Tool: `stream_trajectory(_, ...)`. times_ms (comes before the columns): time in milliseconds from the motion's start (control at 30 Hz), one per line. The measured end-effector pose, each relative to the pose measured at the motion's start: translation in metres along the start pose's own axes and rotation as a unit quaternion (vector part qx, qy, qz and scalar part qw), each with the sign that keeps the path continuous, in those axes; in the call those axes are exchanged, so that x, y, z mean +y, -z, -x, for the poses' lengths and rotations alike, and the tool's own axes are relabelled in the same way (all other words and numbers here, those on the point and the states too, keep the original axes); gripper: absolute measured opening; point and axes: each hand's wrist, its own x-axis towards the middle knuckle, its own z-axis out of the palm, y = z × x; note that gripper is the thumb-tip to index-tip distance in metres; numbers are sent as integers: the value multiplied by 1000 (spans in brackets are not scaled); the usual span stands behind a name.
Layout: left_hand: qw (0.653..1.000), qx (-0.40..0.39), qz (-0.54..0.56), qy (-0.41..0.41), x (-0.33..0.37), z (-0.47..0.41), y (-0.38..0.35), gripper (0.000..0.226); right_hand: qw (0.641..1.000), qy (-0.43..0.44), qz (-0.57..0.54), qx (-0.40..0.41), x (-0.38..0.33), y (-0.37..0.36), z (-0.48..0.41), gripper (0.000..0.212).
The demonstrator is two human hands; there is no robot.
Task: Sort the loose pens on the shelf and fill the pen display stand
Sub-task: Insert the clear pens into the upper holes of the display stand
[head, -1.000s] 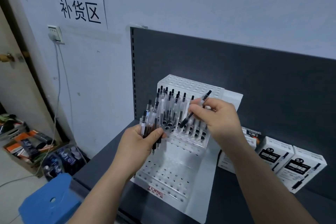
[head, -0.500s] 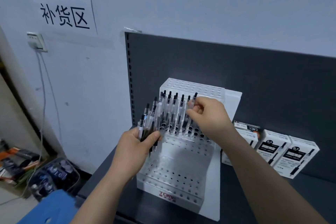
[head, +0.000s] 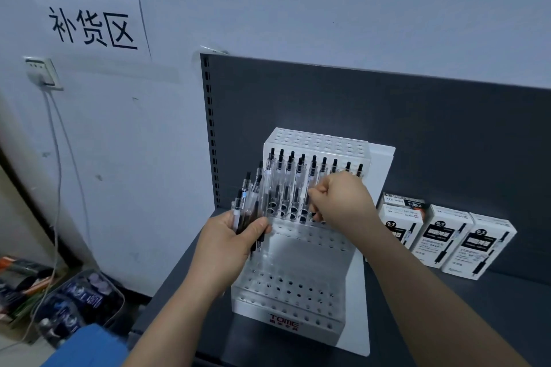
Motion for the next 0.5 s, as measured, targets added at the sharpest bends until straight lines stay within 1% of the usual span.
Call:
stream_trajectory(133,1000,-23,14,7,0,0,-3,13,998,-25,-52,-11,0,5,8,36)
stream_trajectory(200,999,-41,14,11,0,-1,-5,15,997,-11,-75,-5,-3,11,16,37)
stream_trajectory(267,998,-58,16,13,1,-1,-7,15,990,10,-138,-3,-10,18,26,26)
stream_trajectory(333,997,-80,8,12,3,0,-11,17,972,20,-231,-40,-16,22,35,14)
stream_trajectory(367,996,-93,4,11,4,1,-13,19,964,21,-259,-57,-17,24,38,11)
stream_trajectory(433,993,-119,-3,6,7,3,-17,21,954,17,-291,-67,-17,24,40,9)
stream_trajectory(500,992,-123,-9,-1,7,3,-18,25,946,2,-317,-64,-17,27,42,6)
